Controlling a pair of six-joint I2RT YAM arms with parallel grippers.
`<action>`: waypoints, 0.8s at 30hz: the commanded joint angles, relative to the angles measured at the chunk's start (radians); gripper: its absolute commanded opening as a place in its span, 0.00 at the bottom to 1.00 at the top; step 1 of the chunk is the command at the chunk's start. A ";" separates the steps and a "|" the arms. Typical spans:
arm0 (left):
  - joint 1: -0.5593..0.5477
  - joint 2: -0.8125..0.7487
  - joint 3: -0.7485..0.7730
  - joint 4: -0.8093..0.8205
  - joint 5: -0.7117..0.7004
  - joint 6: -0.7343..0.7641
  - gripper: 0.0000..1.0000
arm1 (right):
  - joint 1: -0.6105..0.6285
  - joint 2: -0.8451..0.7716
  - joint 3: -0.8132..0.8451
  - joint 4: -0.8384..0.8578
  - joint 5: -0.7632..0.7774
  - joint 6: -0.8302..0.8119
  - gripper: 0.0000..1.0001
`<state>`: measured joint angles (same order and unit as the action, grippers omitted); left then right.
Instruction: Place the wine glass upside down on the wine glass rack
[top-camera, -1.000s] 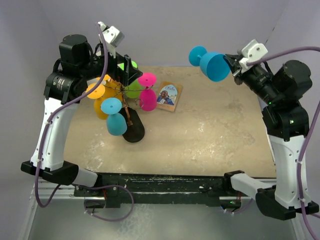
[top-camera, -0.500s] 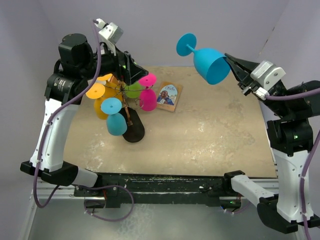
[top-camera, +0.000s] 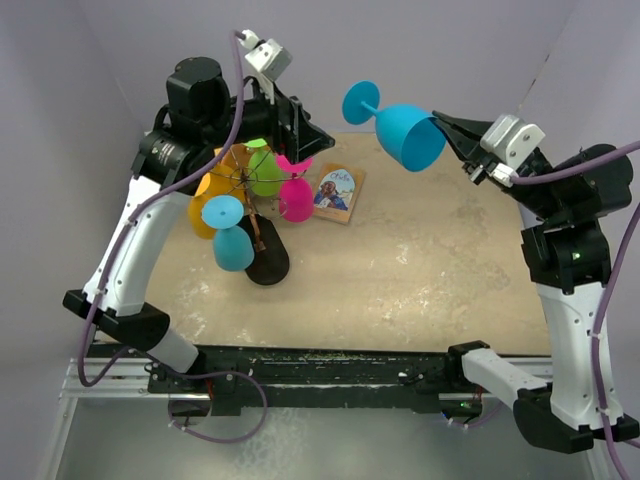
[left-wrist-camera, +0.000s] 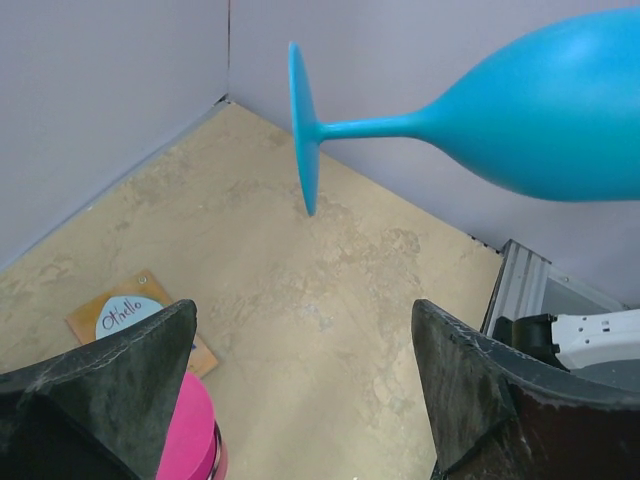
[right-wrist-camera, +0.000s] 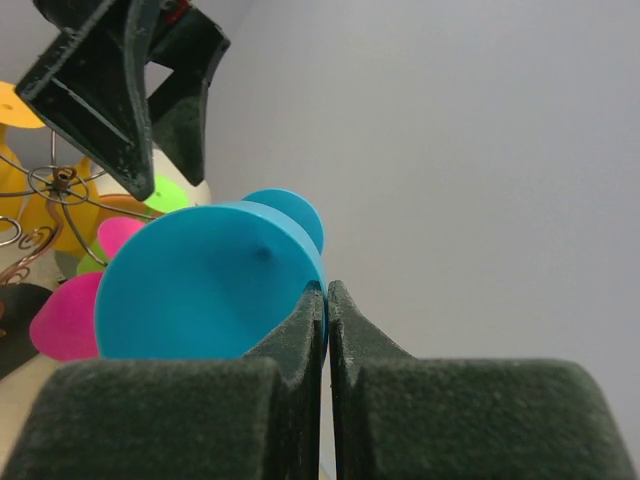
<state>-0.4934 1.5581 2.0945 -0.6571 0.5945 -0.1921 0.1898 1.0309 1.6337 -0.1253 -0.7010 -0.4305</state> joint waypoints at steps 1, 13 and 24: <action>-0.009 0.018 0.018 0.121 -0.009 -0.043 0.89 | 0.009 -0.027 0.005 0.004 -0.039 -0.049 0.00; -0.014 0.115 0.050 0.230 0.085 -0.199 0.73 | 0.023 -0.031 0.006 -0.061 -0.051 -0.113 0.00; -0.025 0.148 0.051 0.275 0.150 -0.219 0.52 | 0.028 -0.029 -0.006 -0.068 -0.052 -0.129 0.00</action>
<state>-0.5095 1.7023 2.1036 -0.4583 0.6880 -0.3862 0.2096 1.0077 1.6279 -0.2245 -0.7372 -0.5419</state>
